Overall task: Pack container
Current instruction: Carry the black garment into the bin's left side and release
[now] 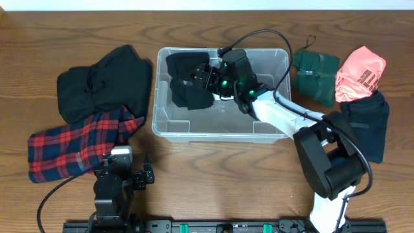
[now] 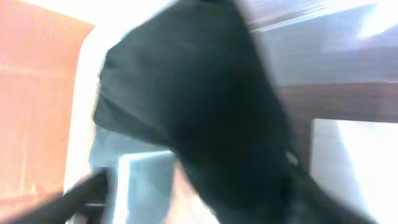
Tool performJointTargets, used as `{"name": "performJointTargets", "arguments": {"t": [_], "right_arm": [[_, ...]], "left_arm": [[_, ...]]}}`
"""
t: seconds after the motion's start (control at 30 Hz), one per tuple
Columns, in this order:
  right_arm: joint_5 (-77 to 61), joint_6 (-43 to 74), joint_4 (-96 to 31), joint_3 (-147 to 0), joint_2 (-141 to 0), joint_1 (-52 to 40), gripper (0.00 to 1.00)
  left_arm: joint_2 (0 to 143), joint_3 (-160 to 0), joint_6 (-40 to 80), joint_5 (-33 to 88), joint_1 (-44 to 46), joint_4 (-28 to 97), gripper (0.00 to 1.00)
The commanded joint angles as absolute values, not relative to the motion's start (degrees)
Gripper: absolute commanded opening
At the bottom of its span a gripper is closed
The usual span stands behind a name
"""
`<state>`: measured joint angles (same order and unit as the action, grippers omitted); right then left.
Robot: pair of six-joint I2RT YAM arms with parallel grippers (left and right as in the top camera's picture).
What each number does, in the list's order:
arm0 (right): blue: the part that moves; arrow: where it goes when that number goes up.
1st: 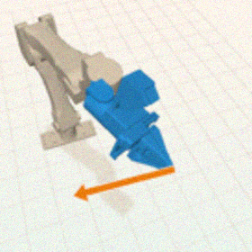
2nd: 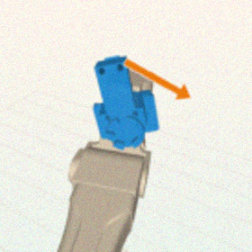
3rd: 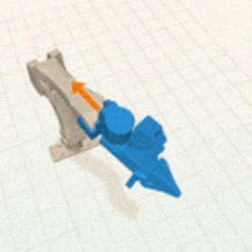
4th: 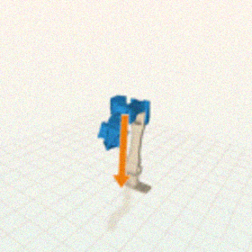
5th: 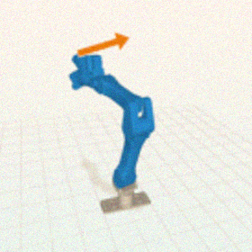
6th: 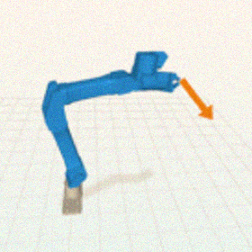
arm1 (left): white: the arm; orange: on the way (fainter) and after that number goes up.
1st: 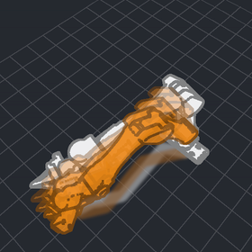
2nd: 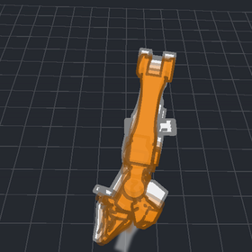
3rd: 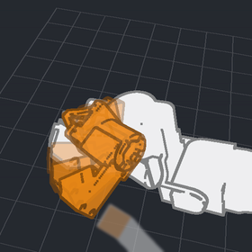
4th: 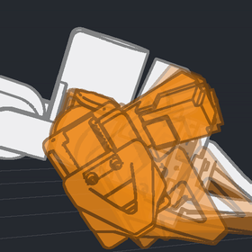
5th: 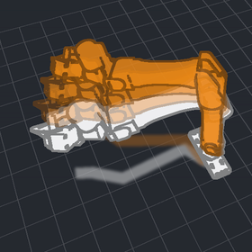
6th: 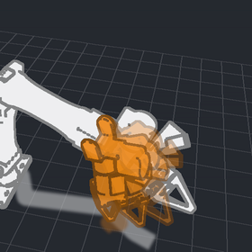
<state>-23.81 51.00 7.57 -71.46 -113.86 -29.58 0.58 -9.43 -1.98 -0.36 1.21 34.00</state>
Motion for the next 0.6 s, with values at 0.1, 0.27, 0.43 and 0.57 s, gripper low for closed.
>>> {"name": "performJointTargets", "arguments": {"t": [0.1, 0.27, 0.43, 0.57], "right_arm": [[-27.2, 39.5, -5.2, -71.9, -100.2, -22.8, 0.99], [-22.0, 30.1, -18.7, -71.9, -87.0, -17.0, 0.99], [-20.8, 24.3, -28.8, -71.9, -78.1, -7.9, 0.99], [-20.8, 22.2, -38.5, -71.9, -75.3, 4.9, 0.99]], "left_arm": [[0.2, -8.7, -2.8, -0.4, 0.9, 33.7, 0.98], [0.2, -8.7, -2.8, -0.4, 0.9, 33.7, 0.98], [0.2, -8.7, -2.8, -0.4, 0.9, 33.7, 0.98], [0.2, -8.7, -2.8, -0.4, 0.9, 33.7, 0.98]]}}
